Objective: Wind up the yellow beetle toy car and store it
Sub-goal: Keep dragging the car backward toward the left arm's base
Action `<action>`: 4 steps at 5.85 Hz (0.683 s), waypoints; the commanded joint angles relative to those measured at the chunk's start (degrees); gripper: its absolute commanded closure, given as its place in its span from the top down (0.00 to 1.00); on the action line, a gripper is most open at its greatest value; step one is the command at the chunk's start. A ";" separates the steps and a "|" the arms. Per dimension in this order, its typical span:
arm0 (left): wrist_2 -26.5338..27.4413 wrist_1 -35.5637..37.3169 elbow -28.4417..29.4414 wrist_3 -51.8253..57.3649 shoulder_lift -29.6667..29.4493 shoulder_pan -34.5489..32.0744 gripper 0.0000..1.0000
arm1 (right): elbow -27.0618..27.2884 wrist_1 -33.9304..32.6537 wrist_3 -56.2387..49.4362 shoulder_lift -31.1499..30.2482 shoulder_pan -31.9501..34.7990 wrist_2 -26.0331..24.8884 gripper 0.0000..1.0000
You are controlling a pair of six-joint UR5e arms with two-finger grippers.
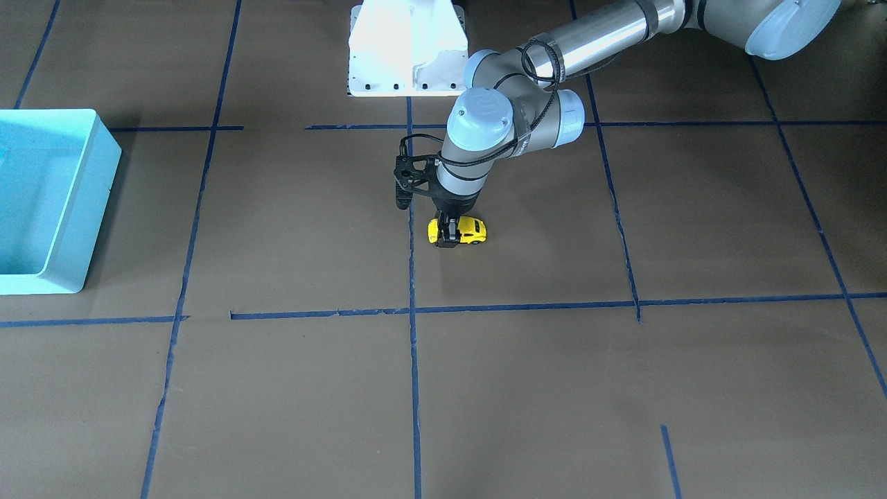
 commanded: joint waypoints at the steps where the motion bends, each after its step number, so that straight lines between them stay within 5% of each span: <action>1: -0.06 -0.01 -0.78 0.02 0.97 -0.08 0.03 | -0.26 0.02 0.00 0.09 0.00 0.09 1.00; 4: -0.41 0.00 -2.62 0.19 2.81 -0.25 0.03 | -0.08 0.02 -0.26 0.09 0.09 0.09 1.00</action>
